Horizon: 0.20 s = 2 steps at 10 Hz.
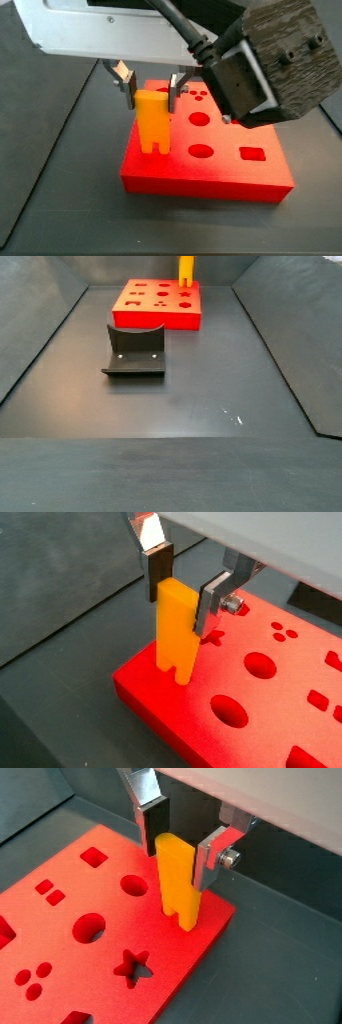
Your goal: Insert the square-circle object.
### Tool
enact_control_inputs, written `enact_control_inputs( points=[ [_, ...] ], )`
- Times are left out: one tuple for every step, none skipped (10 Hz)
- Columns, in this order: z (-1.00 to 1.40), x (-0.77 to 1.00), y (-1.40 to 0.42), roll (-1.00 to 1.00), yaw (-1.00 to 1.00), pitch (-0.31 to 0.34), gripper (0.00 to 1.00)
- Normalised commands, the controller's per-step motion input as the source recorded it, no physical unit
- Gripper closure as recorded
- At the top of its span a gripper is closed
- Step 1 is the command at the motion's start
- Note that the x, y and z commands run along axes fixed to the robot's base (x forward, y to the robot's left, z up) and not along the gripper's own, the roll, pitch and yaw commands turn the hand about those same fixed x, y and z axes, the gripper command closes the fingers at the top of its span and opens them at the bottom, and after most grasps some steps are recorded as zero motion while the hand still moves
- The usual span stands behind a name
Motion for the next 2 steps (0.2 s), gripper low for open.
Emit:
enact_control_inputs(
  points=[
    [0.00, 0.00, 0.00, 0.01, 0.00, 0.000, 1.00],
    [0.00, 0.00, 0.00, 0.00, 0.00, 0.000, 1.00]
  ],
)
